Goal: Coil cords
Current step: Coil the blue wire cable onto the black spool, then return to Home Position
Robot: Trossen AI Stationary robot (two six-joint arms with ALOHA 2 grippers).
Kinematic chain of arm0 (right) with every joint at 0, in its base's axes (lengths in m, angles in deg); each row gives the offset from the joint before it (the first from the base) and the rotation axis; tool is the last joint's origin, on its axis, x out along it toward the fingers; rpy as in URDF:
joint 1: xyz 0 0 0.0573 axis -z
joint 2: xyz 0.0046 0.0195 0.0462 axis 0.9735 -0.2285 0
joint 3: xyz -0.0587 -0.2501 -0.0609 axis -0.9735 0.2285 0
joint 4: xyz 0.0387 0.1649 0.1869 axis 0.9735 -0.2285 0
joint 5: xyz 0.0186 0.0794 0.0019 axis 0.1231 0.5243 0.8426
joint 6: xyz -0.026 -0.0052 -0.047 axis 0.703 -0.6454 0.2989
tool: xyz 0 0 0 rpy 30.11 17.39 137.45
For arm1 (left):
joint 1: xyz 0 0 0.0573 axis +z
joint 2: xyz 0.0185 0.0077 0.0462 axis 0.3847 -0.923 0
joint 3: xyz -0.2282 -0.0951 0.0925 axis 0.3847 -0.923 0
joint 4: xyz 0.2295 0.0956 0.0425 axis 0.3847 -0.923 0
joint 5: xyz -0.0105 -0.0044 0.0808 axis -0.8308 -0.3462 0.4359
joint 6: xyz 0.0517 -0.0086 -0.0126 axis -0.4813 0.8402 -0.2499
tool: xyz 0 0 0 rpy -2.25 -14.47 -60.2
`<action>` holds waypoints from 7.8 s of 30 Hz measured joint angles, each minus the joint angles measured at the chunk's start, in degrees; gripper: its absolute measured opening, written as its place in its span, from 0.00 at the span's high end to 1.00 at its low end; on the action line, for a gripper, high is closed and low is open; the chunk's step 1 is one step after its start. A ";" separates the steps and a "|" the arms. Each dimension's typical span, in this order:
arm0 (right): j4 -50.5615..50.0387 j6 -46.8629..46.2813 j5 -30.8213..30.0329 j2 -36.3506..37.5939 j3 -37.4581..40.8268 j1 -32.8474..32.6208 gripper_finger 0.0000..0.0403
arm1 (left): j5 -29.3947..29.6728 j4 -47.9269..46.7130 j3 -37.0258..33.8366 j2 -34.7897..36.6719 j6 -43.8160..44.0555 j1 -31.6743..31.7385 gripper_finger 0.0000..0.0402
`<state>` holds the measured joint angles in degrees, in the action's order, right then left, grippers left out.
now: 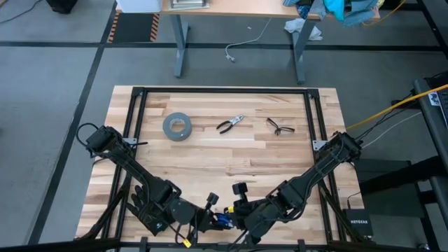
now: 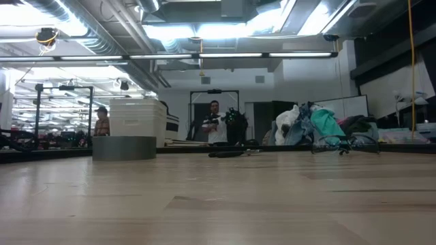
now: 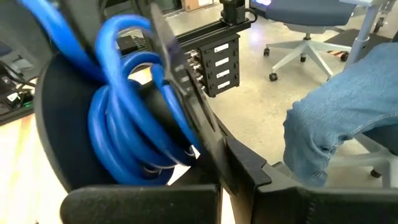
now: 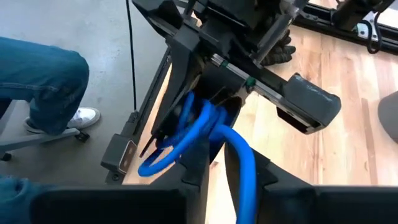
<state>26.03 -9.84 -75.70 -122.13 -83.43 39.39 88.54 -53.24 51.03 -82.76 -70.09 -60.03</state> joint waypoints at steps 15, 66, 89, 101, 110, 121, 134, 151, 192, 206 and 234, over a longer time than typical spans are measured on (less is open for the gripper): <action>0.92 2.69 2.88 -0.02 0.04 0.36 0.99 | 4.36 -1.76 0.00 0.00 -3.27 -0.13 1.00; -16.49 -5.84 -22.91 -0.22 6.12 0.40 1.00 | 20.09 -26.49 0.13 1.03 38.78 -6.35 0.59; 17.56 22.09 -37.05 -0.22 32.98 1.46 1.00 | 35.70 -29.52 0.09 0.99 45.93 -10.10 0.59; 23.25 36.62 -42.55 -6.23 34.47 1.92 1.00 | 36.50 -29.52 0.07 0.94 46.38 -10.08 0.59; 24.50 40.58 -44.55 -10.49 34.47 3.90 1.00 | 36.56 -29.96 0.04 0.92 46.61 -10.35 0.59; 26.63 41.08 -35.75 -10.75 34.47 8.06 0.99 | 36.57 -34.87 0.02 0.90 52.05 -10.60 0.59; 27.57 40.77 -31.04 -10.75 34.46 8.98 0.80 | 36.56 -35.66 0.02 0.90 52.92 -10.62 0.59; 24.81 35.45 -28.08 -9.53 34.42 8.93 0.37 | 36.56 -35.64 0.02 0.90 54.16 -10.62 0.59; -10.68 -23.70 -12.00 24.74 34.45 -8.87 0.96 | 32.86 -38.35 0.09 17.51 35.55 -5.23 0.97; -15.55 -19.09 -24.99 39.44 34.47 -14.06 0.99 | 29.84 -37.76 0.09 19.91 26.56 -0.27 1.00; 19.40 -13.74 -23.40 70.11 74.38 -13.95 1.00 | -11.65 0.73 -24.81 24.59 15.12 25.49 0.99</action>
<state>45.44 -23.58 -99.10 -52.02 -9.05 25.44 76.89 -52.51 26.22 -58.17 -54.97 -34.55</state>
